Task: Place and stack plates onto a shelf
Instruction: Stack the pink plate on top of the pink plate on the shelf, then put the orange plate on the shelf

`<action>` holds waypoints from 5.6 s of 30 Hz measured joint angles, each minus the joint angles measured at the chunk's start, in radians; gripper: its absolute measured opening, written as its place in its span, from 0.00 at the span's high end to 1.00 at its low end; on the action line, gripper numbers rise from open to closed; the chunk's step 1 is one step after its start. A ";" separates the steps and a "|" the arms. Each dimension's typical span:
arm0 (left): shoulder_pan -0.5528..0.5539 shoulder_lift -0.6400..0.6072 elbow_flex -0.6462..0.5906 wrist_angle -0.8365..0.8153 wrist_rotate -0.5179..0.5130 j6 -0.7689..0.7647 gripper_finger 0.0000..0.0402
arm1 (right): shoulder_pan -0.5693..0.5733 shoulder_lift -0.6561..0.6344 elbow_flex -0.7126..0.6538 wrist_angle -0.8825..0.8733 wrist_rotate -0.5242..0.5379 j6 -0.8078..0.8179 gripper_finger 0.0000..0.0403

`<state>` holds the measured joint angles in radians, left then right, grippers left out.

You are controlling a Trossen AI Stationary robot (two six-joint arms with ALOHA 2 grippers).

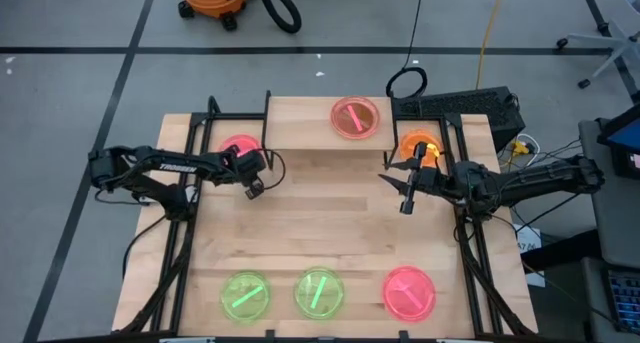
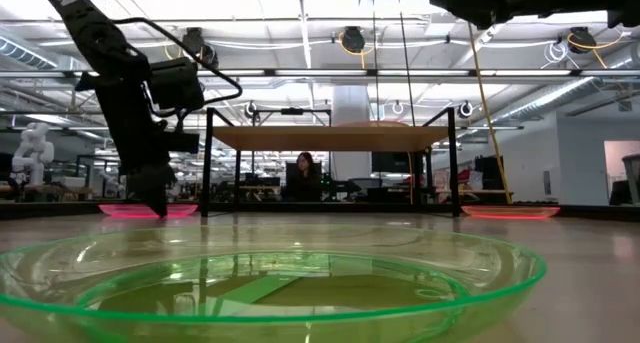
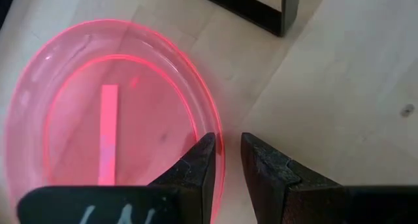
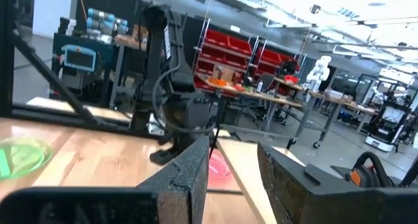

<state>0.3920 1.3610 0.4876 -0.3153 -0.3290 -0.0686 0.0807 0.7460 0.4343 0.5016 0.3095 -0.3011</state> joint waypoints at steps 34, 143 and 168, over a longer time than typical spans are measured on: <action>-0.225 -0.149 0.064 -0.299 -0.084 -0.317 0.99 | 0.000 -0.031 0.000 0.000 0.002 0.031 0.71; -0.193 0.073 0.734 0.202 0.074 0.482 0.51 | 0.000 -0.064 -0.024 -0.100 0.056 0.089 0.71; -0.276 -0.324 -0.176 1.209 0.069 0.167 0.51 | -0.004 -0.062 -0.024 -0.094 0.097 0.098 0.71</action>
<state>0.1158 1.0372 0.3119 0.8932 -0.2604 0.0983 0.0770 0.6840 0.4099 0.4077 0.4065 -0.2034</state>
